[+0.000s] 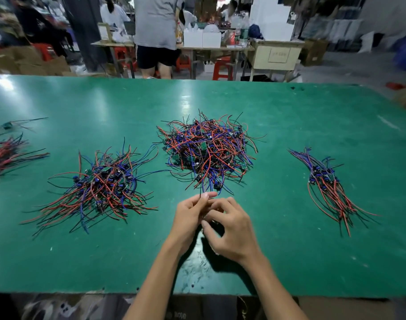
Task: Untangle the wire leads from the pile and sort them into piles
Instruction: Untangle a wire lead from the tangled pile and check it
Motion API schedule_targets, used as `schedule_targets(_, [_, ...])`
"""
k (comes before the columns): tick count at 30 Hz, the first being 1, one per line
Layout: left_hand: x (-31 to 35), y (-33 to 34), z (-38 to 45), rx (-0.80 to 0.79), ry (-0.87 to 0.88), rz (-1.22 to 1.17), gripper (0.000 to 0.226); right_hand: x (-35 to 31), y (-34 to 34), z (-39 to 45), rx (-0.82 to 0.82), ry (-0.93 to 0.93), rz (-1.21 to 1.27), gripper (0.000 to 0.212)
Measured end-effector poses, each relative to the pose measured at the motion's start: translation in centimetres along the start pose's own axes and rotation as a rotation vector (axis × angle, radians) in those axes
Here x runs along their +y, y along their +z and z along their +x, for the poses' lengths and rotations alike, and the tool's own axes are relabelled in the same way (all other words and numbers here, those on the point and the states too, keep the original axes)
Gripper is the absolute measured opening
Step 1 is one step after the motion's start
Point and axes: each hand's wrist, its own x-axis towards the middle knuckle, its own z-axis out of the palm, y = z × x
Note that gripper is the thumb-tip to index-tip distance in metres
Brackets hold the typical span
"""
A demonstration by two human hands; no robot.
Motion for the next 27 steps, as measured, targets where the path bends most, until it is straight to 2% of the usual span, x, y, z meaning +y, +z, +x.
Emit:
schedule_targets(5, [-0.7,0.1,-0.4,0.005,0.041,0.049,0.032,0.3,-0.3,0.1,0.186,0.196,0.002,0.034])
schedule_targets(7, [0.1,-0.4,-0.3,0.06,0.08,0.153,0.032,0.4,-0.2,0.4,0.224,0.312,-0.064,0.034])
schedule_targets(10, [3.1,-3.4,0.8,0.33,0.239,0.41,0.027,1.7,0.1,1.5,0.183,0.515,-0.038,0.012])
schedule_targets(11, [4.4,-4.8,1.2,0.464,0.286,0.488,0.026,2.1,0.2,2.0,0.153,0.576,-0.041,0.017])
schedule_targets(13, [6.8,-7.7,1.9,0.705,0.343,0.647,0.029,3.0,0.6,3.1,0.067,0.673,-0.085,0.047])
schedule_targets(15, [8.0,-10.1,2.6,0.853,0.246,0.851,0.048,3.3,1.1,3.9,-0.003,0.717,-0.184,0.062])
schedule_targets(17, [8.2,-10.7,2.7,0.952,0.073,1.094,0.08,3.6,1.6,4.2,0.007,0.703,-0.233,0.044])
schedule_targets(18, [8.0,-10.3,2.5,0.97,0.08,1.189,0.084,3.6,1.6,4.3,0.04,0.692,-0.219,0.03])
schedule_targets(20, [6.8,-8.3,2.5,0.86,0.28,1.281,0.062,3.5,1.6,4.3,0.096,0.689,-0.181,0.016])
schedule_targets(21, [6.0,-6.9,2.5,0.742,0.38,1.266,0.043,3.4,1.6,4.2,0.12,0.692,-0.156,0.014])
schedule_targets(23, [4.1,-3.8,2.6,0.497,0.435,1.138,0.02,3.0,1.4,4.0,0.207,0.696,-0.059,0.01])
schedule_targets(25, [2.2,-1.2,2.3,0.341,0.445,0.958,0.017,2.6,1.1,3.5,0.288,0.625,-0.01,0.008])
schedule_targets(27, [0.3,0.5,2.0,0.284,0.462,0.854,0.018,2.0,0.8,2.9,0.334,0.496,-0.022,0.007])
